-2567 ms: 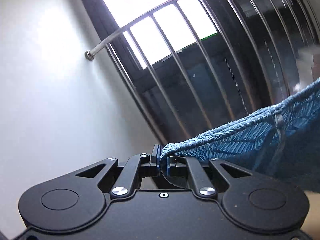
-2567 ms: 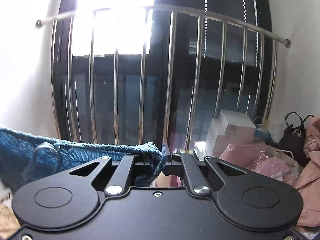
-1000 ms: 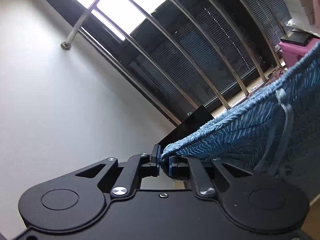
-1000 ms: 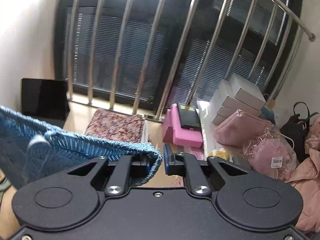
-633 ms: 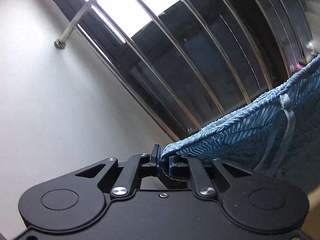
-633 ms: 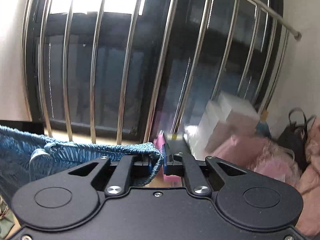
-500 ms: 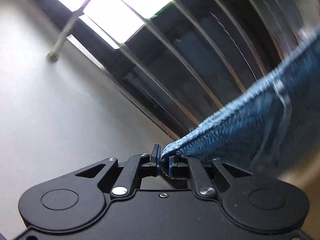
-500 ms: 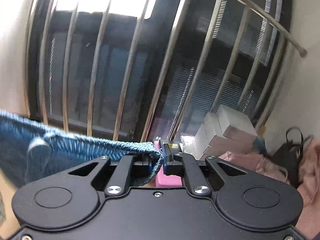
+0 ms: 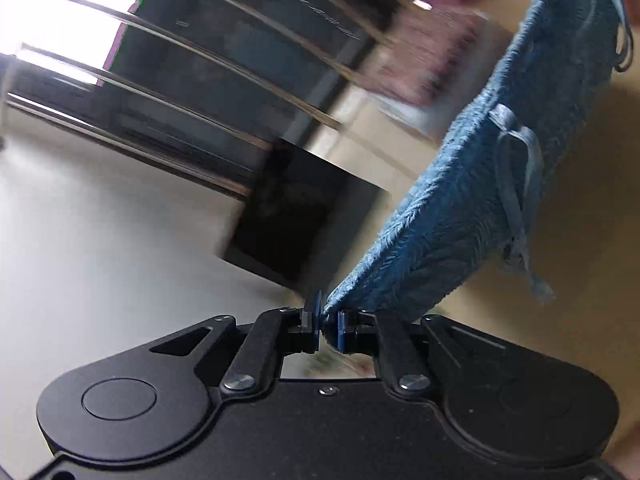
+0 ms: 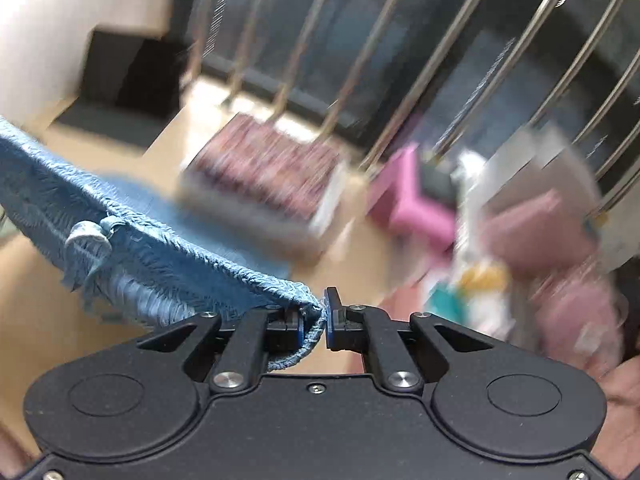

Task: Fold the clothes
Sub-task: 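Lift the blue garment high with both grippers and lay it flat on the countertop, then open both grippers and release the blue garment hem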

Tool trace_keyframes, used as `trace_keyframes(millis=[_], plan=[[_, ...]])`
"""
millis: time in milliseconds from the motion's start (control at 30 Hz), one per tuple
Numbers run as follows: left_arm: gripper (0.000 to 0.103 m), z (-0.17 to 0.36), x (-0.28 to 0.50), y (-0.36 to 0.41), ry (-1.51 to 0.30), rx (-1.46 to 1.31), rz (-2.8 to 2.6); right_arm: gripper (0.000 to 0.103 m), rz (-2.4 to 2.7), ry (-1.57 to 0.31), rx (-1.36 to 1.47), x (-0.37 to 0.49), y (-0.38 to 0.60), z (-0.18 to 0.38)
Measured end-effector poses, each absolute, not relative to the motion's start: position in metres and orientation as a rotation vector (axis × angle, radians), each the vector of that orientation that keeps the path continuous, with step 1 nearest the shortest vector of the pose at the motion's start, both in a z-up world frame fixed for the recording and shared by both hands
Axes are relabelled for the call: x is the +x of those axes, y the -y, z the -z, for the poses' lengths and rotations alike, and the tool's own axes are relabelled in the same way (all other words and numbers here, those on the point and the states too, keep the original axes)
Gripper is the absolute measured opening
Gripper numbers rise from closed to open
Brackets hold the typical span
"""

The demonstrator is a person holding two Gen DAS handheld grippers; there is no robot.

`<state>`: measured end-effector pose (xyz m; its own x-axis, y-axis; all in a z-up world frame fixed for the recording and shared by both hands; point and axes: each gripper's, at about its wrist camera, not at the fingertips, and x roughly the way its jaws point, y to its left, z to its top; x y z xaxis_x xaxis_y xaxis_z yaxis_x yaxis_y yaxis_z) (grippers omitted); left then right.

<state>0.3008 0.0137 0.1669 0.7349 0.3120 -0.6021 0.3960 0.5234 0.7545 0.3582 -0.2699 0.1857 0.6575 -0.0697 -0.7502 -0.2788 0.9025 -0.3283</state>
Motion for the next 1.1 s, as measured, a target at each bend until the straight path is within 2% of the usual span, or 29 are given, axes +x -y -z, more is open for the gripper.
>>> trace_keyframes(millis=[167, 267, 367, 533, 600, 633, 667, 700, 733, 767, 867, 1000, 1100], plan=[[0.010, -0.059, 0.221, -0.028, -0.887, 1.003, 0.157, 0.009, -0.218, -0.979, -0.409, 0.273, 0.260, -0.077], [0.010, -0.020, 0.191, -0.032, -0.882, 0.953, 0.154, 0.009, -0.254, -1.020, -0.381, 0.231, 0.255, -0.025], [0.010, -0.003, 0.182, -0.040, -0.889, 0.895, 0.144, 0.009, -0.265, -1.004, -0.352, 0.196, 0.252, 0.007], [0.011, 0.010, 0.173, -0.039, -0.866, 0.871, 0.129, 0.011, -0.261, -0.939, -0.307, 0.172, 0.254, 0.024], [0.020, 0.011, 0.167, -0.039, -0.846, 0.869, 0.134, 0.012, -0.263, -0.922, -0.296, 0.167, 0.256, 0.024], [0.033, 0.015, 0.165, -0.038, -0.827, 0.877, 0.131, 0.018, -0.266, -0.918, -0.296, 0.165, 0.258, 0.023], [0.054, 0.017, 0.162, -0.038, -0.798, 0.902, 0.123, 0.027, -0.271, -0.915, -0.306, 0.163, 0.260, 0.022], [0.066, 0.017, 0.158, -0.038, -0.763, 0.930, 0.117, 0.033, -0.277, -0.914, -0.318, 0.160, 0.262, 0.021], [0.085, 0.018, 0.154, -0.038, -0.727, 0.957, 0.114, 0.049, -0.283, -0.914, -0.329, 0.156, 0.262, 0.019], [0.095, 0.017, 0.150, -0.040, -0.706, 0.967, 0.126, 0.058, -0.294, -0.915, -0.340, 0.153, 0.262, 0.017], [0.097, 0.010, 0.142, -0.048, -0.719, 0.941, 0.200, 0.064, -0.355, -0.923, -0.360, 0.141, 0.264, 0.013], [0.098, 0.000, 0.134, -0.065, -0.717, 0.902, 0.317, 0.068, -0.437, -0.937, -0.245, 0.137, 0.280, -0.002], [0.098, -0.017, 0.140, -0.086, -0.708, 0.745, 0.440, 0.068, -0.457, -0.917, -0.126, 0.146, 0.296, -0.014]])
